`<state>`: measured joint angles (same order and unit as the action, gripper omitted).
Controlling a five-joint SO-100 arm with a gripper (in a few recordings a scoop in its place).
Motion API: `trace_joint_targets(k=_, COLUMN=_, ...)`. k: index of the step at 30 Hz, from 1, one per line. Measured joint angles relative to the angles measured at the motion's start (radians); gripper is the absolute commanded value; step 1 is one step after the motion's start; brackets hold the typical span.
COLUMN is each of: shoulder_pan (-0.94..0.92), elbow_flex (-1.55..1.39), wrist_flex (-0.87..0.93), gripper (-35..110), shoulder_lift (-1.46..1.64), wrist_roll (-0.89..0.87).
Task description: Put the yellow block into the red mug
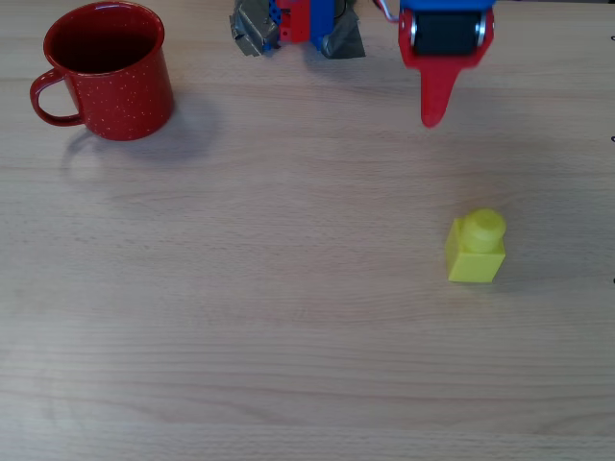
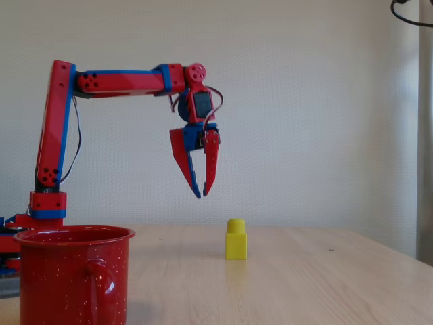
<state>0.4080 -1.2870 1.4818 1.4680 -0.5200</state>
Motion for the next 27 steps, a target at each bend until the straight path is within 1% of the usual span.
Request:
trace_joint_targets(k=4, shoulder_pan=0.006, elbow_flex=0.003, wrist_flex=-0.002, gripper=0, shoulder_lift=-0.011, wrist_roll=0.005)
trace_joint_targets(k=6, shoulder_pan=0.023, elbow_flex=-0.055, wrist_flex=-0.037, gripper=0, shoulder_lift=0.021, wrist_roll=0.018)
trace_joint_targets(k=12, shoulder_pan=0.149, elbow_flex=-0.202, wrist_flex=-0.063, gripper=0, shoulder_lift=0.143, wrist_roll=0.055)
trace_joint_targets(k=20, shoulder_pan=0.249, elbow_flex=-0.212, wrist_flex=-0.087, gripper=0, shoulder_lift=0.124, wrist_roll=-0.009)
trace_joint_targets(k=24, shoulder_pan=0.213, elbow_flex=-0.202, wrist_flex=-0.107, gripper=0, shoulder_lift=0.106, wrist_roll=-0.009)
trace_joint_targets(k=27, shoulder_pan=0.132, elbow_flex=-0.202, wrist_flex=-0.123, gripper=0, shoulder_lift=0.106, wrist_roll=-0.009)
